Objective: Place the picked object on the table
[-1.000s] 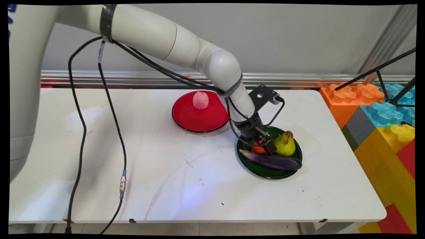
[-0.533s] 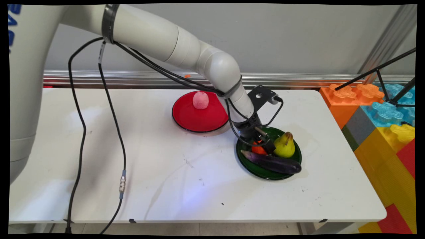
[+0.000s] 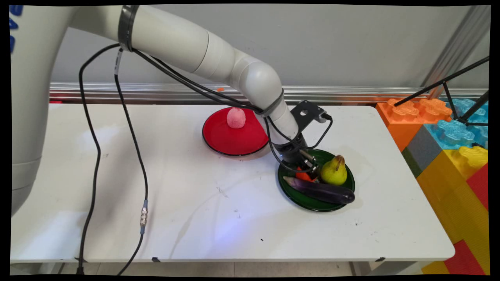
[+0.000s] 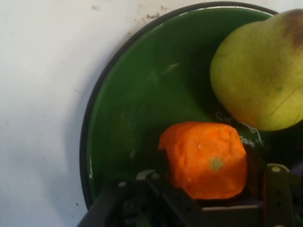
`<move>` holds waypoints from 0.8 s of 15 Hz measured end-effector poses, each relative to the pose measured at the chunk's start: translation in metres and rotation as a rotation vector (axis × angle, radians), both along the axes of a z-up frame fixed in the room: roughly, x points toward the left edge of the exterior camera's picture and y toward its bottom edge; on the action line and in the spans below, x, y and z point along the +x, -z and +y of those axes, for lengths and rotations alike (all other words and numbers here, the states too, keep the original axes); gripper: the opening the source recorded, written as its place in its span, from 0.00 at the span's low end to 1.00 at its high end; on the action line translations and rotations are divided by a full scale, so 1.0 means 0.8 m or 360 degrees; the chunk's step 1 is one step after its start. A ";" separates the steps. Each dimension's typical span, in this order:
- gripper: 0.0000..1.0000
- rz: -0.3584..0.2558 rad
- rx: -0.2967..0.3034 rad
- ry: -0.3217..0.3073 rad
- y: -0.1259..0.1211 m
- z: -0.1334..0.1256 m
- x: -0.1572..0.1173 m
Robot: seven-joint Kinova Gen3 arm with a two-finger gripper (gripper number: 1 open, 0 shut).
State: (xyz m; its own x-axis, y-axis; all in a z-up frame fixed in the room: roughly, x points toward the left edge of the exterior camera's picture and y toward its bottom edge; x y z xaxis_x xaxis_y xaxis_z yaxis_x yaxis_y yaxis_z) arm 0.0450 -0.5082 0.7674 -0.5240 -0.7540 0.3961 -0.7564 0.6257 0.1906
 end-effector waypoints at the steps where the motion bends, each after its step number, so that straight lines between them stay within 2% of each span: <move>1: 0.00 0.0002 0.0000 0.0003 0.000 0.001 0.000; 5: 0.00 0.0017 -0.0016 0.0018 -0.006 -0.001 -0.001; 12: 0.00 0.0058 -0.0102 0.0073 -0.059 -0.012 0.007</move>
State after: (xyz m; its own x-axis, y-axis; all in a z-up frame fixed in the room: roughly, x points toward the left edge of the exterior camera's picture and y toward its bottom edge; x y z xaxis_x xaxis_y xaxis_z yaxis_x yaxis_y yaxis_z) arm 0.0504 -0.5174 0.8144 -0.5419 -0.7018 0.4624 -0.7198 0.6715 0.1756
